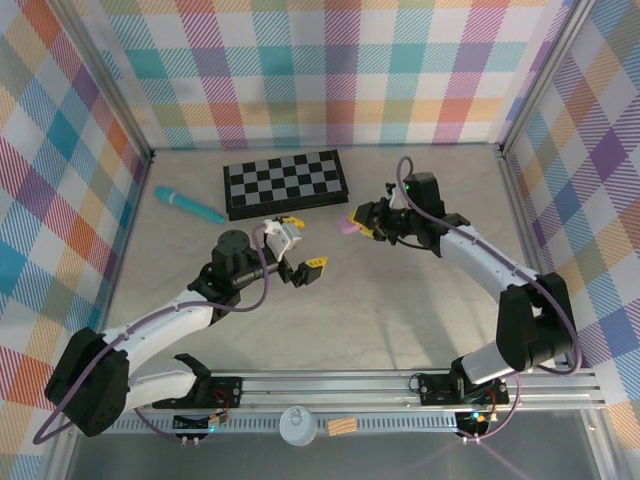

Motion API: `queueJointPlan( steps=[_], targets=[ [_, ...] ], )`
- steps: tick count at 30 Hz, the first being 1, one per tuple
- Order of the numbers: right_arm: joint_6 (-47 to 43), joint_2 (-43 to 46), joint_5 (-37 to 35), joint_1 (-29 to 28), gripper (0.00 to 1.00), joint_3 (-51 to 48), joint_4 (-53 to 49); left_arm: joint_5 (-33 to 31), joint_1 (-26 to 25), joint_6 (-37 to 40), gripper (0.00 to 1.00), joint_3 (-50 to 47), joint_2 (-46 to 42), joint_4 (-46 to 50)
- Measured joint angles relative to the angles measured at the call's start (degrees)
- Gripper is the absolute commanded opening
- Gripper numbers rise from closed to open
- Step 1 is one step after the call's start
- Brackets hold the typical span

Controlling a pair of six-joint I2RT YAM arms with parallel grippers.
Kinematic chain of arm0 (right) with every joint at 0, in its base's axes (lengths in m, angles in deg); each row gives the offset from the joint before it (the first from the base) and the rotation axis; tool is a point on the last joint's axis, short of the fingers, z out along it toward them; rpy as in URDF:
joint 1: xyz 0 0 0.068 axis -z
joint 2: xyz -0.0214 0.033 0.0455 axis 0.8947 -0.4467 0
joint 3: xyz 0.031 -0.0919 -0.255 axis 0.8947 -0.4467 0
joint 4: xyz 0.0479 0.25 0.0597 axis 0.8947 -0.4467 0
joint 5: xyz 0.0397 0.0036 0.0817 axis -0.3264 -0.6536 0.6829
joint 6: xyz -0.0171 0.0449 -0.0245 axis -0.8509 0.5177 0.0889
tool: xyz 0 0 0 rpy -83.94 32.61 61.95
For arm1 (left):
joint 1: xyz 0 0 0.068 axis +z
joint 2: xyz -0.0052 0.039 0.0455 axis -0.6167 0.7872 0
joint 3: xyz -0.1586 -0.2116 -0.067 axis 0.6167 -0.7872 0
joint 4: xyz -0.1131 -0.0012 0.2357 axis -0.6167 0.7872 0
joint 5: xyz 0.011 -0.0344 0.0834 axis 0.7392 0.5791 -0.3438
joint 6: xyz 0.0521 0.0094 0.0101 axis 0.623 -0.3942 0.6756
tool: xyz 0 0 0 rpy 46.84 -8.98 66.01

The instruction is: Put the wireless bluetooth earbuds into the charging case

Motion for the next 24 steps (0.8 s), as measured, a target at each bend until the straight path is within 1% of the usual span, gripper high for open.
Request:
queueJointPlan(
  steps=[6, 10, 14, 21, 24],
  targets=[
    [-1.5, -7.4, -2.7, 0.4, 0.2, -4.2, 2.2, -0.3, -0.1, 3.8, 1.0, 0.0, -0.9, 10.5],
    [-1.9, -11.6, -3.5, 0.6, 0.21, -5.5, 3.2, -0.2, -0.1, 4.7, 1.0, 0.0, -0.9, 13.6],
    [-1.9, -14.0, -3.8, 0.7, 0.22, -5.6, 3.9, 0.1, -0.1, 4.9, 1.0, 0.0, -0.9, 14.5],
    [-2.8, -15.3, -6.0, 0.8, 0.33, -5.6, 3.9, 0.7, -0.1, 4.9, 1.0, 0.5, -0.9, 15.8],
    [-3.8, -15.4, -7.1, 0.8, 0.42, -5.6, 3.5, 0.7, -0.1, 4.6, 1.0, 0.5, -0.9, 15.5]
  ],
)
